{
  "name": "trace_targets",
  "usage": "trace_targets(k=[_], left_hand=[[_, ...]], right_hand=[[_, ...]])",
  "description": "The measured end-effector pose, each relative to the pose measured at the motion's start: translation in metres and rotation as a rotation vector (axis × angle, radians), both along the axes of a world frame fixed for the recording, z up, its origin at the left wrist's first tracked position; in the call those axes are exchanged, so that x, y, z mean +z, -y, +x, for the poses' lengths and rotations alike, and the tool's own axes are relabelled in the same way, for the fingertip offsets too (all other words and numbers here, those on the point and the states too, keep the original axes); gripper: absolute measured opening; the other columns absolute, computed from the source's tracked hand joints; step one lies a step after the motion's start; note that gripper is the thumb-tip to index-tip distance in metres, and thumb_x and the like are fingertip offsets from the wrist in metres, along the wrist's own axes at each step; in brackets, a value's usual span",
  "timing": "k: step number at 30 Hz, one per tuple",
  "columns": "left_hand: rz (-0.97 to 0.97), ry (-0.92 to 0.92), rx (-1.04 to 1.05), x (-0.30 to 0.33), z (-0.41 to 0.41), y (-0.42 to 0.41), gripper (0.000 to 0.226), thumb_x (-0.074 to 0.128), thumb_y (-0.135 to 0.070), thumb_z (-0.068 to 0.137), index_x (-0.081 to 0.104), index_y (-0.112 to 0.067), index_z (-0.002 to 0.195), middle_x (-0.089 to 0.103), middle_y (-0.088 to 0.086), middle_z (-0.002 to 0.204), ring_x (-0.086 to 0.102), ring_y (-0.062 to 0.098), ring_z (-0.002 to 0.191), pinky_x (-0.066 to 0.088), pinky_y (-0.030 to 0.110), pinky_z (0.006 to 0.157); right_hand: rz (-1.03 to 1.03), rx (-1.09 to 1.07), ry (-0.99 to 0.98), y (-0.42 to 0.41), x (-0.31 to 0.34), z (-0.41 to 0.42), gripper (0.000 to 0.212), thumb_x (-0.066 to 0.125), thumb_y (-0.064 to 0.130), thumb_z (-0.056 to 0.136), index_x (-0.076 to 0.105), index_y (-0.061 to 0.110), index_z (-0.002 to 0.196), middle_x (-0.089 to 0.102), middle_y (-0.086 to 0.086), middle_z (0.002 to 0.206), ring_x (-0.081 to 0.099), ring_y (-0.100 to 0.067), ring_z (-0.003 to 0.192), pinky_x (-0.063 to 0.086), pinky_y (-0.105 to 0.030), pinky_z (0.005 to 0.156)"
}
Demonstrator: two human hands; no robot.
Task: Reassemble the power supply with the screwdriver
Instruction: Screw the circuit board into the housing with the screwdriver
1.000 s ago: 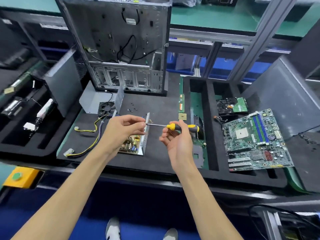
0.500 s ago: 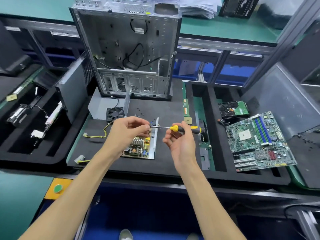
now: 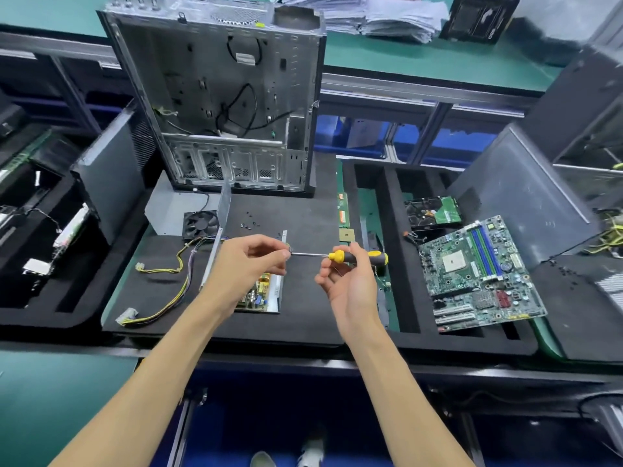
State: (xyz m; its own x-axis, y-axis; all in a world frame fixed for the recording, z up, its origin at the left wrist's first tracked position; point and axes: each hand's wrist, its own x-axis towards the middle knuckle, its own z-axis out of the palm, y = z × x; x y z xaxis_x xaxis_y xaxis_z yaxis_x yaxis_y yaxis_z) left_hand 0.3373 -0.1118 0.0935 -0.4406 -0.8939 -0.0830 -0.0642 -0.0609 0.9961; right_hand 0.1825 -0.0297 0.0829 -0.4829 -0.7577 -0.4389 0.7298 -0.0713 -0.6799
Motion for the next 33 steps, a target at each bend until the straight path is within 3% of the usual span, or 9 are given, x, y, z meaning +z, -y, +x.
trace_targets(k=[8,19,28,33], left_hand=[[0.005,0.011,0.047,0.008,0.031,0.024,0.011,0.073,-0.001,0.089,0.078,-0.006,0.096,0.076,0.017,0.082,0.076,0.032,0.078,0.061,0.027,0.074],[-0.166,0.181,0.186,0.011,0.046,0.034,0.013,0.075,-0.001,0.085,0.078,-0.013,0.089,0.077,0.003,0.082,0.075,0.017,0.070,0.055,0.015,0.067],[-0.267,0.245,0.026,0.004,0.058,0.046,0.013,0.075,-0.008,0.088,0.079,-0.021,0.088,0.077,-0.005,0.083,0.073,0.016,0.080,0.060,0.028,0.078],[-0.292,0.228,-0.092,-0.005,0.071,0.048,0.016,0.074,-0.010,0.088,0.079,-0.026,0.089,0.076,-0.010,0.083,0.072,0.009,0.079,0.054,0.020,0.074]], right_hand=[[-0.017,0.096,0.002,0.040,0.001,0.018,0.030,0.049,0.028,0.106,0.059,0.008,0.087,0.056,-0.004,0.061,0.051,-0.016,0.053,0.049,-0.027,0.049],[-0.011,0.175,0.034,0.069,-0.006,0.035,0.031,0.049,0.029,0.105,0.060,0.008,0.085,0.059,-0.004,0.060,0.054,-0.015,0.052,0.049,-0.026,0.048],[0.029,0.023,0.053,0.058,-0.009,0.054,0.031,0.049,0.030,0.105,0.058,0.008,0.085,0.059,-0.003,0.058,0.053,-0.015,0.049,0.048,-0.026,0.046],[0.056,-0.085,0.060,0.044,-0.014,0.074,0.030,0.050,0.031,0.104,0.058,0.009,0.087,0.058,-0.004,0.060,0.052,-0.014,0.051,0.046,-0.026,0.047]])
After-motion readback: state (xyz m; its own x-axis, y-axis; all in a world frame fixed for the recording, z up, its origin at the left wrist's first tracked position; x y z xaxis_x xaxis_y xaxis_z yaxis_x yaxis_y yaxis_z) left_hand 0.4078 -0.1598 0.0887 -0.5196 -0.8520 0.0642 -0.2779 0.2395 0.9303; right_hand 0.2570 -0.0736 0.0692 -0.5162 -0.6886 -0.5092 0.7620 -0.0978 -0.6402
